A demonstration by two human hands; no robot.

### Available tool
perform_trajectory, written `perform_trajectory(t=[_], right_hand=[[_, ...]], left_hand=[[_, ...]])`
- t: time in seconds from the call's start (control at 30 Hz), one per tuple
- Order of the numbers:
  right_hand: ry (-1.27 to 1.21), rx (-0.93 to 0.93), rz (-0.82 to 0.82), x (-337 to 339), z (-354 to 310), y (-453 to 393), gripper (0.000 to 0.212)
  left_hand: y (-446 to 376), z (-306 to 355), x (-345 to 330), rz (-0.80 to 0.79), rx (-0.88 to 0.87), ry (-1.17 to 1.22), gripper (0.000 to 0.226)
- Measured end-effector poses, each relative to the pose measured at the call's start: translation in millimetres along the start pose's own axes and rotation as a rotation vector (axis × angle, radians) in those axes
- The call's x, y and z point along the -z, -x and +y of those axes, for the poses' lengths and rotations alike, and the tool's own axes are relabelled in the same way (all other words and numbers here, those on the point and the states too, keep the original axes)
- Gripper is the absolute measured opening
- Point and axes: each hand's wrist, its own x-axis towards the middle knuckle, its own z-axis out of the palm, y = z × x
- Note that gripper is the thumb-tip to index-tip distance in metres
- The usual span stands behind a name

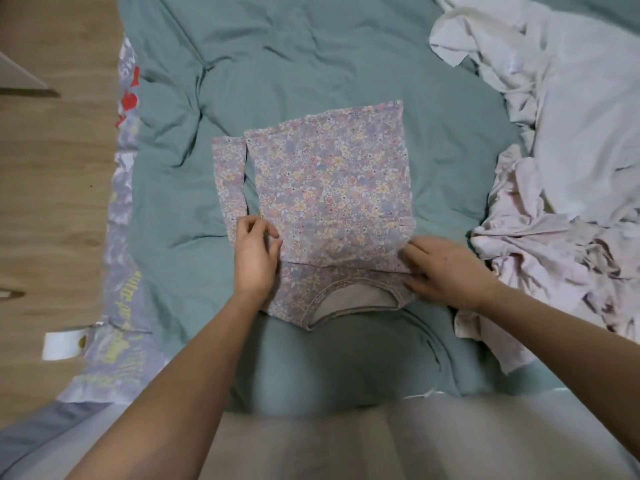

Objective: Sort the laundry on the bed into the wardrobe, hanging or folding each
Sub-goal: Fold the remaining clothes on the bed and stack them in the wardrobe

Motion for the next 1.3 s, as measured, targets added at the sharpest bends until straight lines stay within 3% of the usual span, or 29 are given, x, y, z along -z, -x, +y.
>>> perform_trajectory(t=[0.27, 0.4, 0.47, 0.57, 0.63, 0.73, 0.83, 0.9, 1.0, 1.07, 1.13, 1.23, 1.3], right_hand=[[-0.053, -0.374, -0.077, -15, -6, 17, 0.012], [-0.038, -0.538, -0.258, -11, -8, 9, 0.012], [-0.033, -0.589, -0.133, -2, -8, -2, 0.013], [-0.174, -0.416, 0.171, 6, -9, -26, 0.014], [-0.229, -0.316, 0.086, 5, -7, -42, 0.019], [-0.050, -0.436, -0.099, -1, 3, -50, 0.017], [0.103, -0.491, 0.041, 2, 2, -45, 0.024], [0.114, -0.230, 0.118, -2, -7, -41, 0.029], [0.134, 0.177, -0.159, -28, -19, -21, 0.054], [0.140, 0.175, -0.216, -34, -16, -8, 0.064], [0.118, 0.147, -0.167, -23, -21, -8, 0.065], [0.019, 0.137, -0.014, 0, -50, -42, 0.048], [-0.087, 0.053, 0.042, 10, -78, -81, 0.039]], left_hand=[[10, -4, 3, -0.075, 0.015, -0.085, 0.018], [17, -3, 5, -0.123, 0.016, -0.103, 0.023], [20, -4, 4, -0.125, -0.024, -0.213, 0.028], [23, 0, 1, -0.115, -0.231, -0.344, 0.037], [25, 5, -5, -0.243, -0.369, -0.360, 0.052], [29, 5, -15, -0.516, -0.447, -0.482, 0.079], [35, -2, -21, -0.593, -0.431, -0.590, 0.085], [38, -8, -23, -0.537, -0.441, -0.594, 0.083], [42, -16, -19, -0.520, -0.467, -0.658, 0.081], [40, -16, -7, -0.535, -0.453, -0.640, 0.084], [35, -16, 11, -0.410, -0.404, -0.541, 0.075], [20, -28, 42, -0.045, -0.081, -0.252, 0.044], [4, -36, 58, 0.048, 0.175, -0.036, 0.041]])
